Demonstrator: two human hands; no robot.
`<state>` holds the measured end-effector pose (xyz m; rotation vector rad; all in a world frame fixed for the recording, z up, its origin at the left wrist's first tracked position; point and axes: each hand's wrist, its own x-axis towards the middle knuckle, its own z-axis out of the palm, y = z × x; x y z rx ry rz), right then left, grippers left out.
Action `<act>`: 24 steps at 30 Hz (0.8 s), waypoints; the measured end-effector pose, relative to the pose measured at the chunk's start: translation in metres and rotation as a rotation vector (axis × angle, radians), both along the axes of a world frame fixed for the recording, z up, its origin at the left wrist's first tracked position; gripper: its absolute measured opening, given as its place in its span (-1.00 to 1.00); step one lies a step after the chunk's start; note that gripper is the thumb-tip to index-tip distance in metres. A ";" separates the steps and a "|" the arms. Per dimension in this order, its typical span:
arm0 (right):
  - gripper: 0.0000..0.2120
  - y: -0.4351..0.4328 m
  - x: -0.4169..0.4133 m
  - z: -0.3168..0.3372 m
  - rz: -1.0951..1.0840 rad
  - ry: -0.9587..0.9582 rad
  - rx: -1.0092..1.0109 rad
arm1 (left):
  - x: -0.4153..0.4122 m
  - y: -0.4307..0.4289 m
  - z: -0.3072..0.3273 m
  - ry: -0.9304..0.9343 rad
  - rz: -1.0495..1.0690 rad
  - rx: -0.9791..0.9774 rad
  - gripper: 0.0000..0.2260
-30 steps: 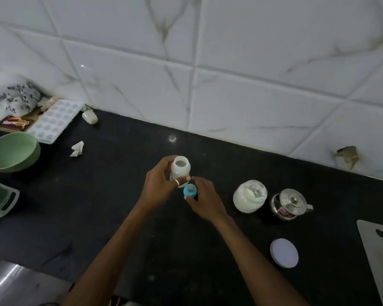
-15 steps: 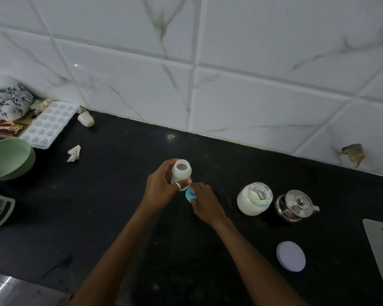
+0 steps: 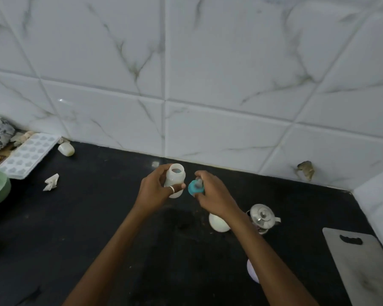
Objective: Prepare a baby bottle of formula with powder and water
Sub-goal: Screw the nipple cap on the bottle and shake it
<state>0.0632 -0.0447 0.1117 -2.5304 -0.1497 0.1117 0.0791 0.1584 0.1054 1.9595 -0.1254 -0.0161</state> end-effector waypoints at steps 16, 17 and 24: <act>-0.56 -0.116 -0.038 0.304 0.140 -0.202 -0.049 | -0.006 -0.119 0.170 -0.241 -0.262 -0.016 -0.45; -0.58 -0.116 -0.041 0.313 0.172 -0.198 -0.051 | -0.009 -0.122 0.176 -0.241 -0.285 -0.028 -0.47; -0.63 -0.110 -0.047 0.336 0.330 -0.153 -0.190 | -0.023 -0.127 0.197 -0.229 -0.357 -0.065 -0.54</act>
